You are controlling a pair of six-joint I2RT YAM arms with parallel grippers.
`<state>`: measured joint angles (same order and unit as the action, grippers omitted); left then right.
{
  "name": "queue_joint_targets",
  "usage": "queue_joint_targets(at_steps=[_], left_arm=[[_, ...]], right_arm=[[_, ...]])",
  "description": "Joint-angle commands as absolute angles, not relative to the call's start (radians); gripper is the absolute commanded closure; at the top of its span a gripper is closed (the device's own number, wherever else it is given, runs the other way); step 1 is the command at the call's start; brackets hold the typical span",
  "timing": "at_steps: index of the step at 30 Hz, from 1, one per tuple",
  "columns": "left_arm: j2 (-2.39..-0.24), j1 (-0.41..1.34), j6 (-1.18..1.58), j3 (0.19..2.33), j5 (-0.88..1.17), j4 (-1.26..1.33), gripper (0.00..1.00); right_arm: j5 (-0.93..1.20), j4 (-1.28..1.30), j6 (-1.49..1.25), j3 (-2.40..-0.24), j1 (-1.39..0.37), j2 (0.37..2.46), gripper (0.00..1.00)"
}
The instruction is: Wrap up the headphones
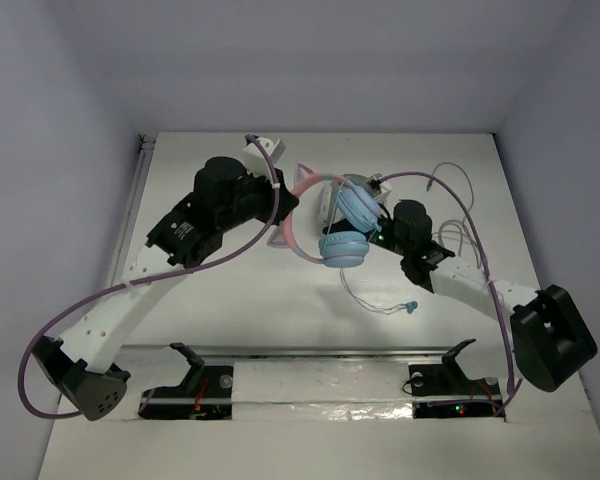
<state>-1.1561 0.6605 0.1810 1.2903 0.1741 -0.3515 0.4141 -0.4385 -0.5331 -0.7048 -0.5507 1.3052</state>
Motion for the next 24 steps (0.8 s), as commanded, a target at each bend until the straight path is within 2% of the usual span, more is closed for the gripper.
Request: queue_joint_targets(at_steps=[1,11,18,24], left_arm=[[-1.131,0.65,0.273,1.387,0.147,-0.201,1.0],[-1.193,0.65,0.356,1.519,0.08,-0.187,1.0],[-1.224,0.65,0.408,1.555,0.005,-0.149,1.0],[-1.276,0.64,0.428,1.603,-0.116,-0.129,1.0]], right_arm=[[0.511,-0.667,-0.604,-0.681,-0.546,1.324,0.83],[0.518,-0.759,-0.64,-0.598,-0.546,1.368,0.83],[0.59,-0.836,-0.693,-0.568,-0.546,1.405,0.86],[0.555,-0.825,-0.713,-0.52,-0.636,1.407,0.86]])
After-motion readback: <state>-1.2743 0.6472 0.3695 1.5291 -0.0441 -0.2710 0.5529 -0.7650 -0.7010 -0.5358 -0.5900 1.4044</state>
